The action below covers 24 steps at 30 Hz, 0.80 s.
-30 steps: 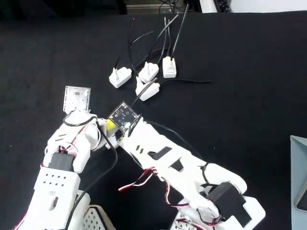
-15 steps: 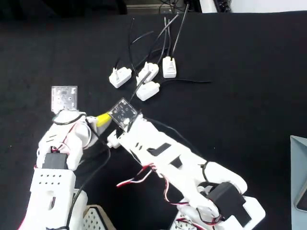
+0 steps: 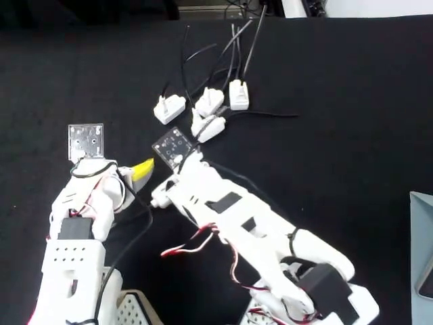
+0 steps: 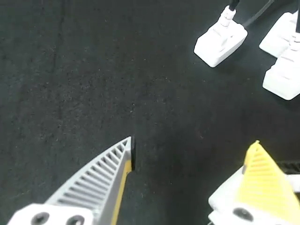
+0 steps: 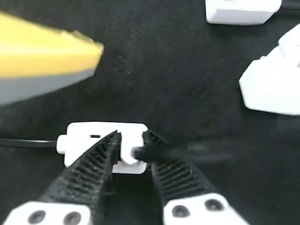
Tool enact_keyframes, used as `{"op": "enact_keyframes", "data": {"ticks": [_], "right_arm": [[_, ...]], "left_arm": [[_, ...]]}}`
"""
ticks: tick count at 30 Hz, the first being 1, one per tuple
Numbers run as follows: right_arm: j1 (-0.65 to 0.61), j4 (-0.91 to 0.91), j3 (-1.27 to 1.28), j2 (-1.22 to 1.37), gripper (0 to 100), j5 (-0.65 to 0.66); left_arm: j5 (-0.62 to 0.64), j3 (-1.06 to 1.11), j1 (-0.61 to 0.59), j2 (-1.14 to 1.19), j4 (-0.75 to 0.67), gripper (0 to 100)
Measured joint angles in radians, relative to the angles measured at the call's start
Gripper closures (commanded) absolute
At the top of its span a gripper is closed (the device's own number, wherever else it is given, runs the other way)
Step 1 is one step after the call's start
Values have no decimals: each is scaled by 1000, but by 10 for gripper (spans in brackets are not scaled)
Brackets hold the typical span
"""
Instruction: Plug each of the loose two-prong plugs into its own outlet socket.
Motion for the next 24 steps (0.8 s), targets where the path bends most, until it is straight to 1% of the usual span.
{"op": "enact_keyframes", "data": {"ticks": [5, 15, 20, 24], "right_arm": [[35, 0, 0, -5, 986, 0], [49, -2, 0, -5, 986, 0], [160, -92, -9, -2, 986, 2], [233, -187, -72, 98, 982, 2]], "left_arm": [[0, 3, 0, 0, 0, 636], [0, 18, 0, 0, 0, 636], [0, 18, 0, 0, 0, 636], [0, 18, 0, 0, 0, 636]]}}
